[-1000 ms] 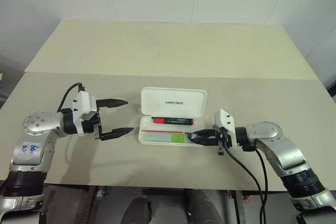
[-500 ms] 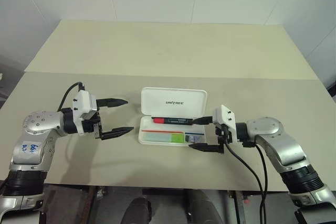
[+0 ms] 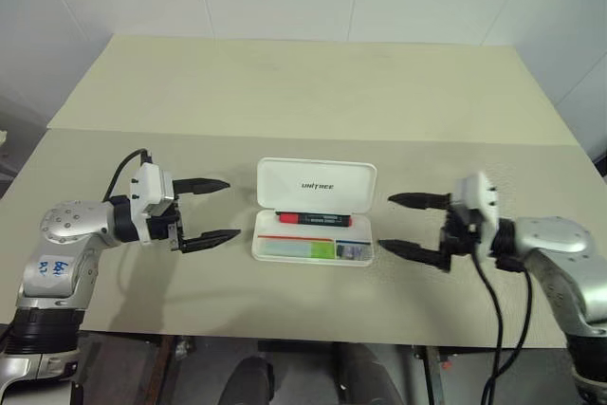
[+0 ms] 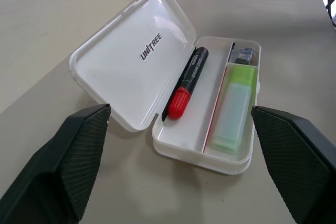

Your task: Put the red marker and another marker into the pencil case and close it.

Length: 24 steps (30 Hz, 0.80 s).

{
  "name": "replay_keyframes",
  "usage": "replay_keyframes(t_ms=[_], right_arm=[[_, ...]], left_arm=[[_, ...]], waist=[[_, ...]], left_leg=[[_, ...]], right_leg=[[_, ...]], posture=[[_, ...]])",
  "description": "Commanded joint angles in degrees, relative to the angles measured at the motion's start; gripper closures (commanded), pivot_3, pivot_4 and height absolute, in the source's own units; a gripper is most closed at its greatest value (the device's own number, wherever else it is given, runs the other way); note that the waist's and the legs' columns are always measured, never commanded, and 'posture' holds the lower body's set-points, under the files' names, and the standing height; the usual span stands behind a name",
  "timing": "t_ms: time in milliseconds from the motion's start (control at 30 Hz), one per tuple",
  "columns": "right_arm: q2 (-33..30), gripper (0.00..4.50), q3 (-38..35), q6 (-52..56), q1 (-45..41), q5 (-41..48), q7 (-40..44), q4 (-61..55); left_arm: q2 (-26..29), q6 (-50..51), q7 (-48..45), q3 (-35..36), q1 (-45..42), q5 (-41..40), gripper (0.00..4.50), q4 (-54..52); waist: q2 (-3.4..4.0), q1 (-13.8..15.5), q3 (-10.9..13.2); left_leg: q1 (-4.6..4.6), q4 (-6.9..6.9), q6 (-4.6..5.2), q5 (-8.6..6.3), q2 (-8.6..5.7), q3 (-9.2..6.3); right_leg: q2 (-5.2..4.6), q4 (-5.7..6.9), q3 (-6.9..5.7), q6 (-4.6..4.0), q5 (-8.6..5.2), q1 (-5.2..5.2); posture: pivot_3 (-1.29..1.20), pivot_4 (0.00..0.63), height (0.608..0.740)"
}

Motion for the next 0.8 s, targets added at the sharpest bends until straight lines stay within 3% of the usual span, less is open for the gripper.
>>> replay_keyframes(t_ms=[33,333,467,800], right_arm=[[-1.59,0.0,-3.85,-1.02,0.75,1.43,0.2,-0.73],[-1.54,0.0,-2.57,-1.13,-0.35,0.91,-1.03,-1.57],[-1.29,0.0,-1.69,-1.34,-1.09,0.53,-1.73,-1.7],[-1.06,0.0,-0.71,-1.26,-1.66,0.76,-3.4,-2.93]], left_arm=[[0.36,-1.01,-0.43,2.16,-0.7,-1.16,1.21,1.42],[-1.17,-2.7,1.81,2.59,-2.07,-0.63,4.37,4.7],[-3.39,0.2,4.65,3.34,-2.43,-3.0,4.45,4.11],[-9.46,4.83,16.91,-0.37,-7.16,2.32,4.45,8.08]], waist=[[-0.01,-0.24,0.0],[-0.01,-0.05,0.0],[-0.01,-0.07,0.0],[-0.02,0.05,0.01]], left_leg=[[0.01,0.0,0.0,0.0,0.02,0.02],[0.08,0.03,-0.02,0.02,0.02,0.04],[0.06,0.02,-0.02,0.01,0.03,0.0],[0.06,0.03,-0.02,0.01,0.0,-0.02]], right_leg=[[0.03,0.01,0.01,0.0,0.0,0.0],[0.04,0.1,0.09,-0.01,0.0,0.02],[0.02,0.08,0.08,-0.01,0.0,0.01],[0.02,0.09,0.07,0.01,0.01,0.01]], posture=[[0.0,0.15,0.74],[0.0,0.15,0.74],[0.0,0.15,0.74],[0.0,0.15,0.74]])
